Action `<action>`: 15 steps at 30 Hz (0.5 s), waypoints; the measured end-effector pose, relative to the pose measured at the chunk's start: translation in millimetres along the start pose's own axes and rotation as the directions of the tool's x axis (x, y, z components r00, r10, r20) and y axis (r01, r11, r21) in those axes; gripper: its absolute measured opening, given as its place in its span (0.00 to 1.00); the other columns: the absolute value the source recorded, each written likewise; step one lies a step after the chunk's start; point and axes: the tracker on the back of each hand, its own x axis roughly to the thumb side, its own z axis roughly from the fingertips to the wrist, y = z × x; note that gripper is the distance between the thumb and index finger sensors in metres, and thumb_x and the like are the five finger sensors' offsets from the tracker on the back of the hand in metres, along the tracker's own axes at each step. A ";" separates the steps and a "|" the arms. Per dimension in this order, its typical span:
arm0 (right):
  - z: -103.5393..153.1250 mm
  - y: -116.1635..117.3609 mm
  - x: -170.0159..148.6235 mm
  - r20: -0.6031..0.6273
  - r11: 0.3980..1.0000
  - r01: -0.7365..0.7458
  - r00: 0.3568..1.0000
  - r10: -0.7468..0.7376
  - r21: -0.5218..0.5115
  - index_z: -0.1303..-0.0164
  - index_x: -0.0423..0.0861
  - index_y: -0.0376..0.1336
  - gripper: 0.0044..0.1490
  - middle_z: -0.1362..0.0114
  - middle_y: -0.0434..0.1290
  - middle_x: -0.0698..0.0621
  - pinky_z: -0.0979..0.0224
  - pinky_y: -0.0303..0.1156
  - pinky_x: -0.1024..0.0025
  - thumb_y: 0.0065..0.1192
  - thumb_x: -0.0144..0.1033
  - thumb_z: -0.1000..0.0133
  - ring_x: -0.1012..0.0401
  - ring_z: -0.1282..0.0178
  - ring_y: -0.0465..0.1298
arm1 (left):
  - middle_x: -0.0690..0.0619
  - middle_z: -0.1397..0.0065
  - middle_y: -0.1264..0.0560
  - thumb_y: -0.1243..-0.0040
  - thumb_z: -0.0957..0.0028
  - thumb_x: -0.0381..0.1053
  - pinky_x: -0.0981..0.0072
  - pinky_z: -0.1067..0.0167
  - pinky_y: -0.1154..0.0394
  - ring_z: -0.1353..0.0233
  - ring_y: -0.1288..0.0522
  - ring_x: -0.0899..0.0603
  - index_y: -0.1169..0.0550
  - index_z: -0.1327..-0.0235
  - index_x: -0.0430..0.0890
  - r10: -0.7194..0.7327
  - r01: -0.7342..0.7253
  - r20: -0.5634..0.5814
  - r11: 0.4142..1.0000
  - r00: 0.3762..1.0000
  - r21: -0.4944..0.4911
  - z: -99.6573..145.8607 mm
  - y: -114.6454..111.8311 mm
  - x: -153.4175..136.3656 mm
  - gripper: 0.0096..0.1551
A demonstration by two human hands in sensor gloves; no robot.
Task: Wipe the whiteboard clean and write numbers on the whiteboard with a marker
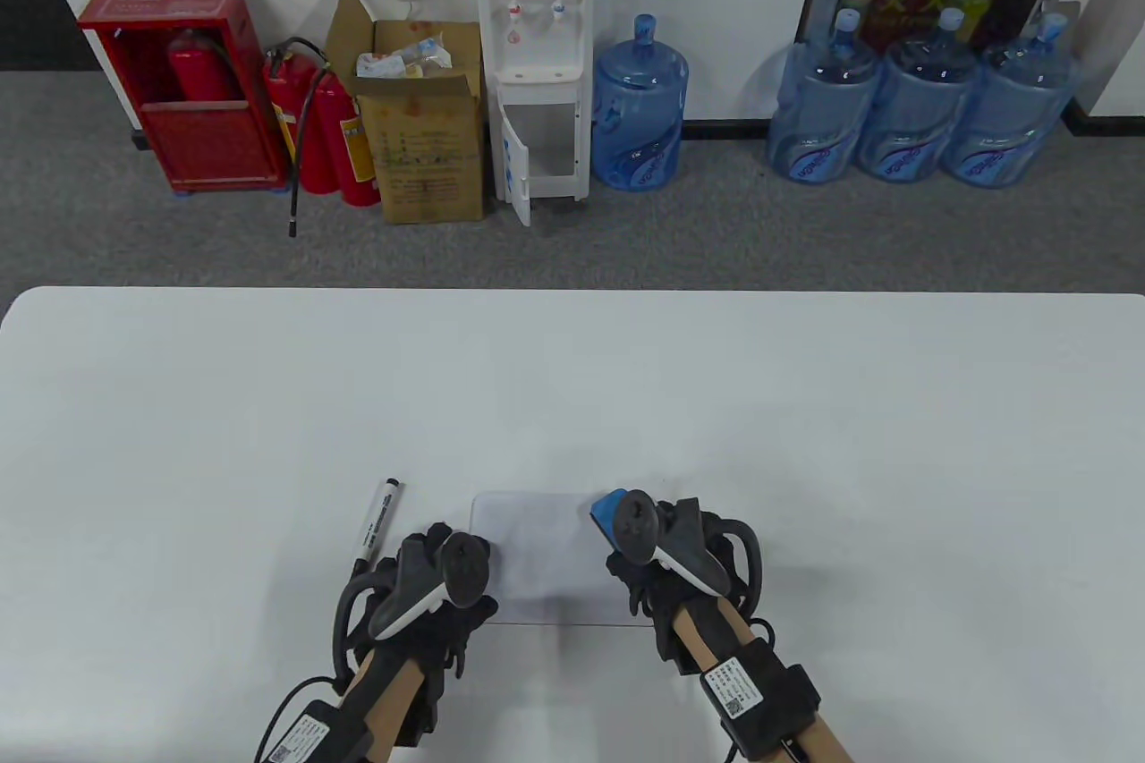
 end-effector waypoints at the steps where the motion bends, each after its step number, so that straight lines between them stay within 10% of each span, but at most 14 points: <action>1: -0.7 0.1 4.2 0.001 0.999 -0.030 1.000 0.030 -0.011 0.26 0.52 0.62 0.47 0.32 0.70 0.41 0.30 0.61 0.40 0.71 0.58 0.55 0.46 0.39 0.74 | 0.47 0.09 0.56 0.53 0.48 0.66 0.30 0.20 0.52 0.13 0.53 0.31 0.47 0.20 0.65 0.000 0.000 0.000 1.000 1.000 0.000 0.1 0.1 0.0 0.41; 15: 19.3 10.5 100.6 0.265 0.994 -0.096 0.959 0.104 -0.043 0.26 0.50 0.61 0.47 0.32 0.71 0.41 0.31 0.63 0.40 0.68 0.60 0.54 0.47 0.40 0.76 | 0.47 0.09 0.56 0.53 0.48 0.66 0.30 0.20 0.52 0.13 0.53 0.30 0.47 0.20 0.65 -0.005 0.005 -0.001 1.000 1.000 0.002 0.1 -0.4 0.6 0.41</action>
